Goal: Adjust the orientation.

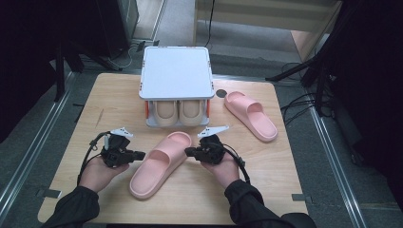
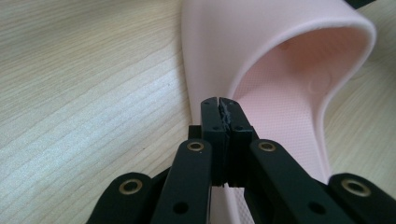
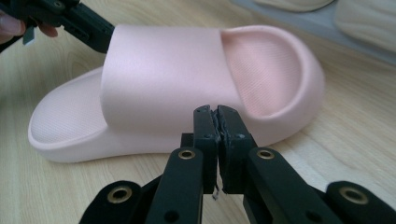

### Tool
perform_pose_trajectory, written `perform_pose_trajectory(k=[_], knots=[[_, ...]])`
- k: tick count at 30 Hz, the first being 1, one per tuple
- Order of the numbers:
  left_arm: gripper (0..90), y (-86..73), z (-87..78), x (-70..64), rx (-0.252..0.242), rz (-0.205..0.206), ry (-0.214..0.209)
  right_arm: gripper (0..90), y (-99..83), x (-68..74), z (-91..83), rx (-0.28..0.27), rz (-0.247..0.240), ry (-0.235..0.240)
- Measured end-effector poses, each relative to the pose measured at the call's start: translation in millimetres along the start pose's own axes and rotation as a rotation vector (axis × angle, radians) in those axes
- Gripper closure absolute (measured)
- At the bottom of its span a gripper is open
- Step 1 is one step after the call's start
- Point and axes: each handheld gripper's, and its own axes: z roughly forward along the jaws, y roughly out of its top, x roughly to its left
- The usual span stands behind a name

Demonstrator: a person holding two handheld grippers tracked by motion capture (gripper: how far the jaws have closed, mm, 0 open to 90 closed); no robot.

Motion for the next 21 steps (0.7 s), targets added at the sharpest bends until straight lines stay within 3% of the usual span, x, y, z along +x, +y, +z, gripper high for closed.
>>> perform_pose_trajectory(k=[3, 9, 21], knots=[[88.8, -0.5, 5.2, -0.8, 0.023, 0.007, -0.002, 87.6, -0.9, 2.0, 5.8, 0.021, -0.012, 0.004], [89.0, -1.6, 5.2, 0.9, 0.020, -0.003, -0.020, 86.6, -0.1, 0.8, 7.8, 0.011, -0.018, -0.002], [89.1, -8.1, 6.9, -10.3, 0.021, -0.006, -0.050, 88.0, 7.2, -2.5, 12.0, 0.009, -0.038, -0.038]])
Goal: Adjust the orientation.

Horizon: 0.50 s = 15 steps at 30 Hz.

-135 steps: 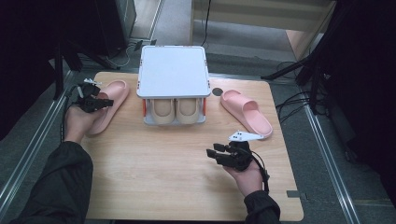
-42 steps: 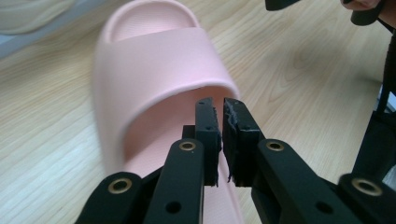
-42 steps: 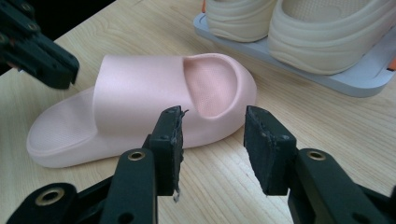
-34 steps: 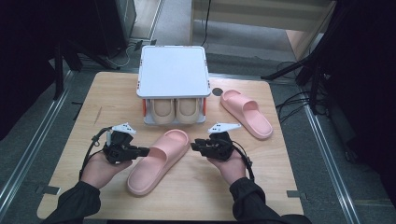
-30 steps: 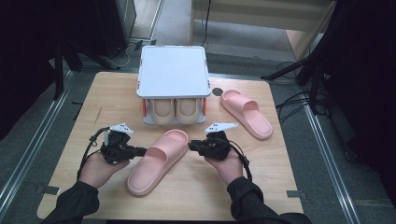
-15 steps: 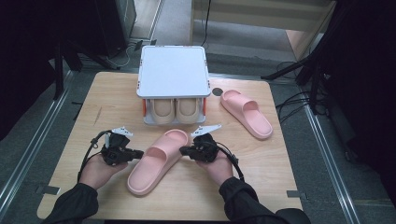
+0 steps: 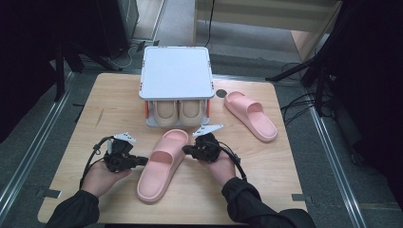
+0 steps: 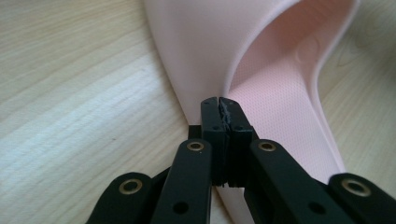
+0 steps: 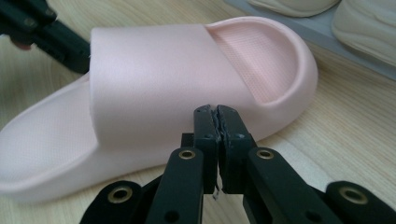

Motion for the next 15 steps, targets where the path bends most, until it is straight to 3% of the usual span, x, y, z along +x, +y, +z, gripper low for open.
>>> perform_pose_trajectory(k=[6, 11, 15], knots=[[88.9, -2.2, 1.4, -10.1, 0.012, 0.032, 0.004, 88.2, 5.0, -2.9, 3.0, 0.002, 0.007, -0.013], [85.9, -1.9, 4.7, -14.5, 0.022, 0.042, -0.026, 88.4, 7.6, -4.0, 5.9, -0.005, 0.007, -0.022], [84.7, -1.2, 2.9, -11.1, 0.003, 0.019, -0.035, 85.6, 7.3, -4.7, 5.3, 0.002, 0.008, -0.022]])
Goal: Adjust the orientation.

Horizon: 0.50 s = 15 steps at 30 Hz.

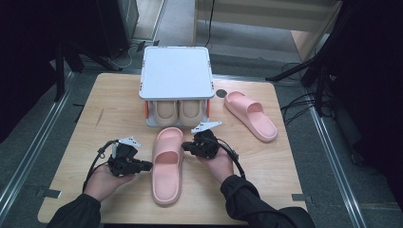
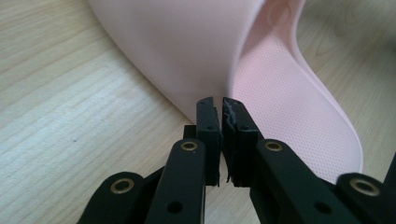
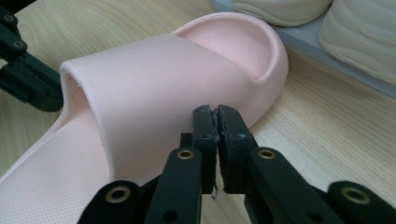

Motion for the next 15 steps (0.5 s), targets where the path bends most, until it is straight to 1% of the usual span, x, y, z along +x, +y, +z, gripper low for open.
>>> perform_pose_trajectory(k=[5, 7, 9, 10, 11, 12, 15], knots=[[79.7, 1.4, -7.4, 4.5, -0.029, -0.010, 0.008, 78.3, 0.6, -1.5, -3.5, -0.010, -0.008, -0.001], [78.6, 1.6, -11.4, 4.7, -0.052, -0.020, -0.001, 75.6, 1.5, -2.5, -6.2, -0.015, 0.000, 0.007], [76.1, 2.6, -15.7, 5.2, -0.065, -0.013, -0.005, 72.5, 2.3, -3.4, -10.3, -0.024, 0.011, 0.012], [74.4, 3.3, -17.1, 5.5, -0.070, -0.014, -0.010, 70.5, 2.4, -4.2, -12.2, -0.029, 0.007, 0.013], [72.1, 4.0, -18.0, 6.0, -0.069, -0.012, -0.015, 69.1, 2.4, -5.3, -14.2, -0.033, 0.004, 0.012], [69.6, 4.9, -18.4, 6.9, -0.065, -0.010, -0.017, 67.9, 2.3, -6.0, -16.4, -0.033, 0.012, 0.010], [64.8, 8.1, -18.2, 9.6, -0.067, -0.019, -0.008, 65.5, 0.9, -10.0, -22.8, -0.046, 0.022, 0.010]])
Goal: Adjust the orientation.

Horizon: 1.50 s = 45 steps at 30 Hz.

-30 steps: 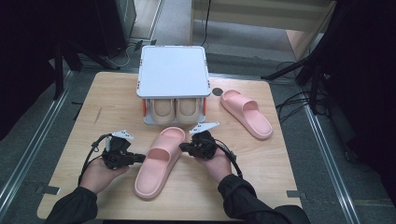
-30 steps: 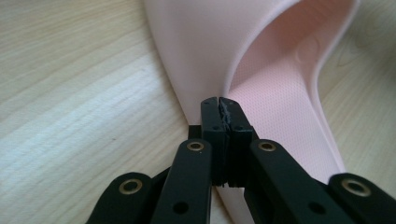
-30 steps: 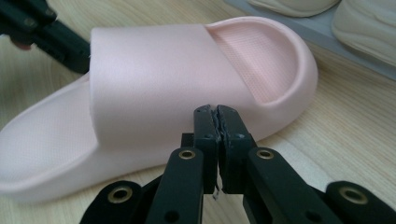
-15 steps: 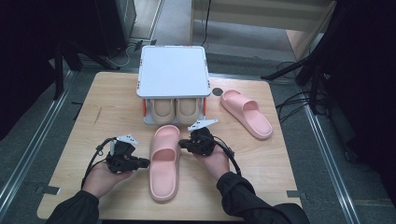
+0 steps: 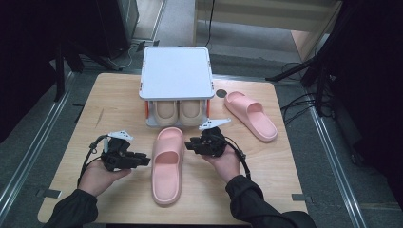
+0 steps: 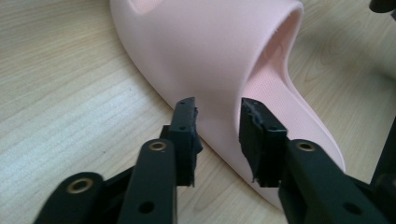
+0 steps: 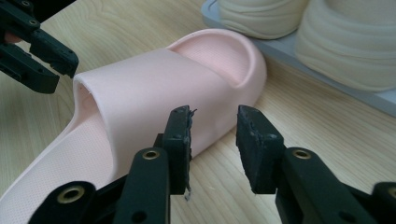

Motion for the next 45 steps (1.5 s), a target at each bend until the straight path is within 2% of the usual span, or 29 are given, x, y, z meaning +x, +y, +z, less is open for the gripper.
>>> perform_pose_trajectory(k=[10, 16, 21, 27, 30, 34, 38, 41, 43, 45], knots=[[56.6, 13.1, 3.6, 4.0, 0.006, 0.007, -0.030, 63.4, -8.5, -12.6, -22.6, -0.032, 0.042, -0.049], [55.4, 19.8, 4.5, 5.1, 0.002, 0.023, -0.045, 62.8, -14.5, -20.2, -38.6, -0.055, 0.071, -0.081], [52.3, 23.5, 4.7, 8.8, -0.001, 0.011, -0.053, 62.0, -16.8, -29.9, -49.8, -0.063, 0.078, -0.094], [51.4, 24.7, 6.2, 11.0, 0.007, 0.008, -0.053, 62.7, -17.6, -48.1, -66.7, -0.077, 0.093, -0.116], [50.1, 25.1, 5.2, 12.7, 0.003, 0.004, -0.053, 62.0, -18.6, -58.3, -76.5, -0.091, 0.120, -0.096], [49.7, 24.3, 3.3, 15.5, -0.002, -0.010, -0.049, 62.2, -19.1, -67.9, -88.5, -0.109, 0.124, -0.112], [49.3, 24.0, 2.7, 17.3, -0.001, -0.014, -0.045, 63.0, -22.0, -85.1, -102.9, -0.129, 0.164, -0.134], [48.6, 23.7, 2.7, 17.6, 0.000, -0.014, -0.045, 63.0, -22.4, -94.3, -112.5, -0.140, 0.166, -0.154], [48.3, 23.1, 2.7, 17.6, 0.006, -0.015, -0.041, 62.9, -23.6, -100.7, -117.0, -0.146, 0.168, -0.175], [48.3, 22.5, 2.1, 17.2, 0.002, -0.017, -0.039, 62.9, -27.1, -112.2, -120.9, -0.139, 0.194, -0.201]])
